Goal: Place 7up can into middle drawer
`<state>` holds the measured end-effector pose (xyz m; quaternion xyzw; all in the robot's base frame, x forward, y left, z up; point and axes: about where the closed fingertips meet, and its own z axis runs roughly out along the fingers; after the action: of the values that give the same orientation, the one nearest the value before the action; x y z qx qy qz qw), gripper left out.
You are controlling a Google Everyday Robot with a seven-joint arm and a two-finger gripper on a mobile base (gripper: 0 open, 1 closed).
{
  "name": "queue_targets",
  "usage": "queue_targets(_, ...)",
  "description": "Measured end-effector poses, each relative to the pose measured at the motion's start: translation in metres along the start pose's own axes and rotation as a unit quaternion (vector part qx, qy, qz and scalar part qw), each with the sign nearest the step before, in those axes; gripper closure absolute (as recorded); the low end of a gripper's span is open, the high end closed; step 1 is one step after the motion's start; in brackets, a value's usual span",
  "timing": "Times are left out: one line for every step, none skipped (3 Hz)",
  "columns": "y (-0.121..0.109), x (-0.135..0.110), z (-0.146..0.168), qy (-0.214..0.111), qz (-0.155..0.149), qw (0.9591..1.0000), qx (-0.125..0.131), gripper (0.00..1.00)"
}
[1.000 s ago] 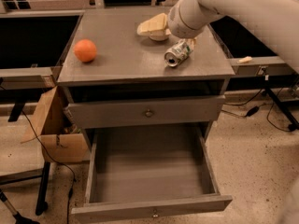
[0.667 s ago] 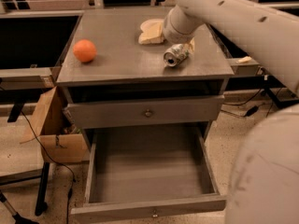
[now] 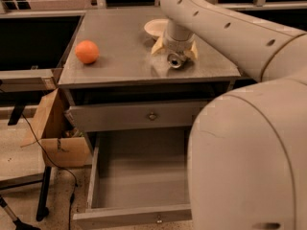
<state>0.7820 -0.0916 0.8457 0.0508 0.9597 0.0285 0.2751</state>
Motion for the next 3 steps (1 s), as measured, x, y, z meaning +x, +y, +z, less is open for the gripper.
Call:
queue_targets(-0.01, 0.001, 0.013, 0.007, 0.004, 0.9987, 0.051, 0.49)
queue_targets(-0.01, 0.0, 0.01, 0.007, 0.004, 0.9987, 0.051, 0.72)
queue_targets(-0.016, -0.005, -0.012, -0.024, 0.006, 0.9982, 0.055, 0.95)
